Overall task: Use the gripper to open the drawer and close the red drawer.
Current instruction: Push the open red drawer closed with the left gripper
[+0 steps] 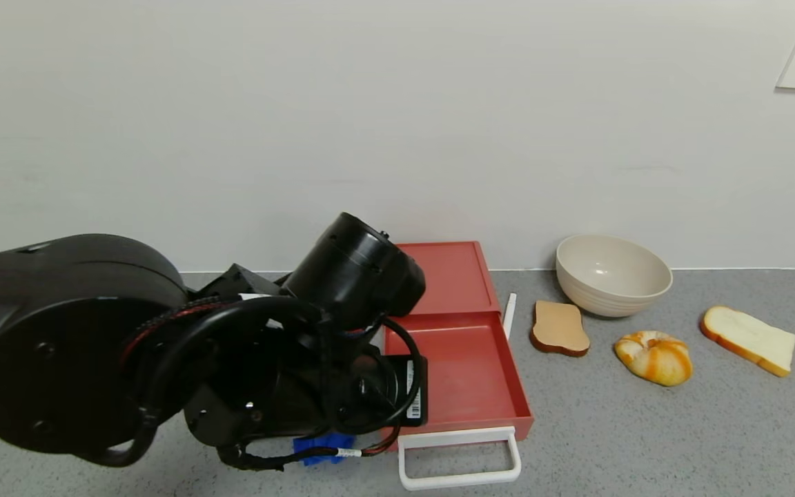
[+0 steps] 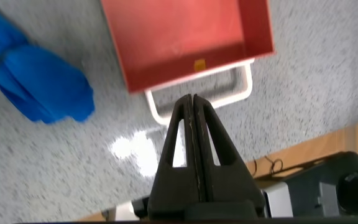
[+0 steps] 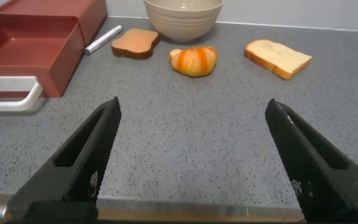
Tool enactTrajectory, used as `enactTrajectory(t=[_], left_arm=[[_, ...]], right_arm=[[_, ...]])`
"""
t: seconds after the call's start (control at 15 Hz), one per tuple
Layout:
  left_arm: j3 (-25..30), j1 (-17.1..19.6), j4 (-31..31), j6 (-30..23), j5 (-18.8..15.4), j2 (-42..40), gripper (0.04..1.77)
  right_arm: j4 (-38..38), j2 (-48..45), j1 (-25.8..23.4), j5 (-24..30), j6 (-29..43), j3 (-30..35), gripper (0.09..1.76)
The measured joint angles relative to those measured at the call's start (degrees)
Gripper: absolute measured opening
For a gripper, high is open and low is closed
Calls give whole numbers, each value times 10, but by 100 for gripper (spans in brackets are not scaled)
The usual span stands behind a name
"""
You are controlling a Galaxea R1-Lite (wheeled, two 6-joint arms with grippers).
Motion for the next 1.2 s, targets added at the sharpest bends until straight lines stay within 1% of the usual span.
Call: enactTrajectory(t=[0.2,0.47,0.6,0.8,1.2], left_arm=[[-20,-22,25,-44,0,29,11],[-30,-43,30,-62,0,76,11],[-38,-51,44,-75,0,96,11],[-56,-57,63,-92,0,130,11],[-73,-59,66,-118,-1,173,11]], right_arm=[[0,0,0,0,0,0,171],[0,0,0,0,0,0,171],[0,0,0,0,0,0,171],[0,0,0,0,0,0,171],[0,0,0,0,0,0,171]])
